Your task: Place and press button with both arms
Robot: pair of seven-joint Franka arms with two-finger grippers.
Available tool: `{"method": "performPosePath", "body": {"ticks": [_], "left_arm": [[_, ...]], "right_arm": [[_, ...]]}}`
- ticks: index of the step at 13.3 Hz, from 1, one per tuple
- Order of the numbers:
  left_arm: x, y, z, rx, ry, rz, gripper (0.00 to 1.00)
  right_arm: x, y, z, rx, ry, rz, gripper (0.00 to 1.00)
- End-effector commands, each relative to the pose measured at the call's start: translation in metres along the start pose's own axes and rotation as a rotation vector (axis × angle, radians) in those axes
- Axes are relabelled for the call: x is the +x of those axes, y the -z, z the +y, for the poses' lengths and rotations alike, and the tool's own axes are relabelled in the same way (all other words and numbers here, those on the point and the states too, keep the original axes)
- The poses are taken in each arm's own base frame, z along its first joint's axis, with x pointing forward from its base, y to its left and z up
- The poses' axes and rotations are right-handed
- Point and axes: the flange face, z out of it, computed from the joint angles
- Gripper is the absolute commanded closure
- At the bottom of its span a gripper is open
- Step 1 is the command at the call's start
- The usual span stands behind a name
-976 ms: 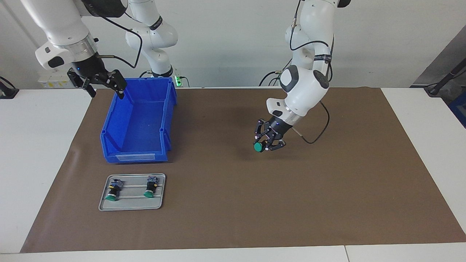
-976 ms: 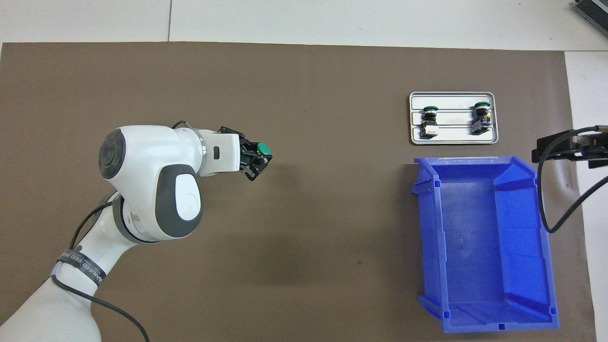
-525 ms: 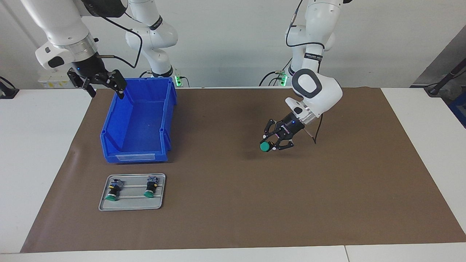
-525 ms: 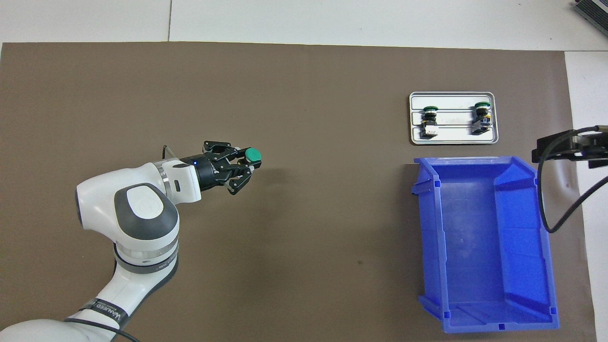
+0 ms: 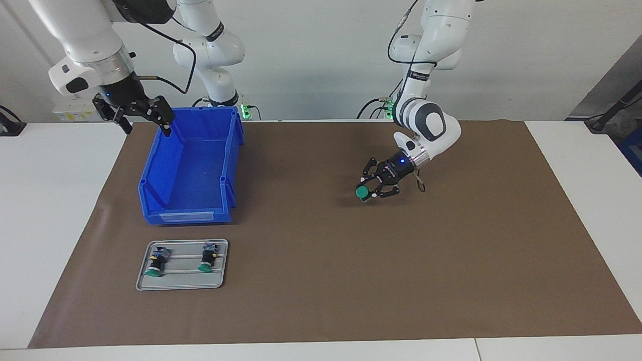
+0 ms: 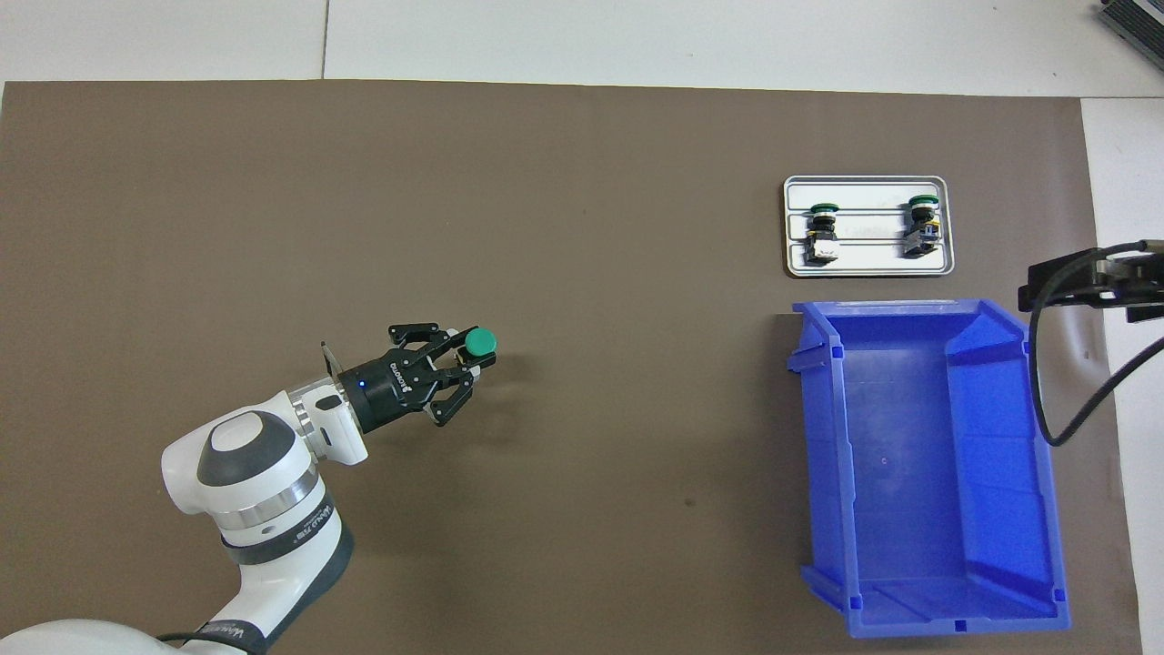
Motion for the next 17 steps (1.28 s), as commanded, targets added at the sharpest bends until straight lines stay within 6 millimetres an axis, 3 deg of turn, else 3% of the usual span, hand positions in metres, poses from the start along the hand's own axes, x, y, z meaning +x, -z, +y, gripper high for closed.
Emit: {"method": "performPosePath", "body": {"ticks": [1, 3, 9, 11, 14, 17], "left_arm": [[-0.018, 0.005, 0.008, -0.027, -0.041, 0.112, 1.0], [-0.038, 0.012, 0.004, -0.035, -0.07, 0.146, 1.0], [-0.048, 0.023, 0.015, -0.067, -0.061, 0.211, 1.0], [-0.054, 0.024, 0.019, -0.072, -0.052, 0.203, 0.76], [-0.06, 0.027, 0.021, -0.068, -0.045, 0.185, 0.71], [-0.067, 0.031, 0.023, -0.065, -0.043, 0.168, 0.58]], "right_arm": [[-0.006, 0.001, 0.003, 0.011, 0.022, 0.01, 0.0], [-0.006, 0.001, 0.003, 0.011, 0.022, 0.01, 0.0], [-0.006, 0.001, 0.003, 0.011, 0.022, 0.01, 0.0], [-0.006, 0.001, 0.003, 0.011, 0.022, 0.01, 0.0], [-0.006, 0.001, 0.003, 0.011, 0.022, 0.01, 0.0], [-0.006, 0.001, 0.004, 0.011, 0.019, 0.01, 0.0]]}}
